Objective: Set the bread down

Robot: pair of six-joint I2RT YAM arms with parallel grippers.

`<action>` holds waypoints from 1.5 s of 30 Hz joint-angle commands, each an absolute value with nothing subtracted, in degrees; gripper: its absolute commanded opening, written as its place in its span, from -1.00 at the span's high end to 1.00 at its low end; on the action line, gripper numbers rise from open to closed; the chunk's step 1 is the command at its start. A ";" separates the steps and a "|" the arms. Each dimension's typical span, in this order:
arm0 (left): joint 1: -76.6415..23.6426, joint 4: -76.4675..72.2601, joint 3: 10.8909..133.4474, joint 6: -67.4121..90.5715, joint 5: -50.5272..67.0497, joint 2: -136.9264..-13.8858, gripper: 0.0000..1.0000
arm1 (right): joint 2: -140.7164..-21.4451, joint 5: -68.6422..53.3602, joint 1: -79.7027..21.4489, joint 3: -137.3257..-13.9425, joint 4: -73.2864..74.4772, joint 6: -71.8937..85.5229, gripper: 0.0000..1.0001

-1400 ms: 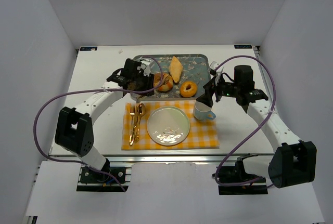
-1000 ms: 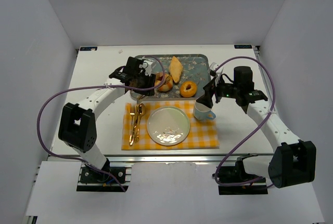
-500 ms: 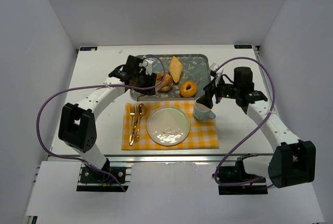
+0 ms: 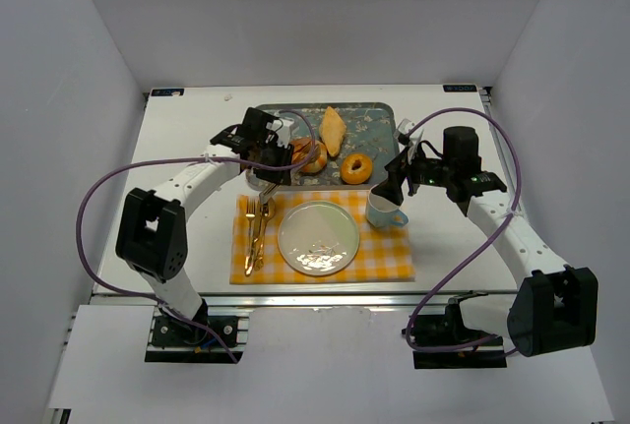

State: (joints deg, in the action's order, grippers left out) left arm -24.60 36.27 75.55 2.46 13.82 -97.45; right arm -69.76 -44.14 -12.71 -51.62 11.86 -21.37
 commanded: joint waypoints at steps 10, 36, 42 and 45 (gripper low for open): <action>-24.87 37.71 78.57 1.67 15.65 -96.51 1.00 | -67.94 -45.79 -12.13 -51.24 9.67 -20.48 -0.66; -24.87 33.66 75.32 8.61 18.89 -82.28 1.00 | -67.50 -46.06 -12.04 -51.94 10.11 -20.57 -0.66; -24.87 37.87 70.68 9.31 23.37 -76.30 1.00 | -67.32 -45.97 -12.04 -52.21 10.72 -20.92 -0.66; -24.87 42.00 67.25 11.32 25.83 -72.34 1.00 | -67.24 -45.88 -11.95 -52.21 11.07 -21.35 -0.66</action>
State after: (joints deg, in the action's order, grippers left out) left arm -24.62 38.35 69.69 9.26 20.93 -76.75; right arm -68.71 -44.77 -12.36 -51.62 11.88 -21.19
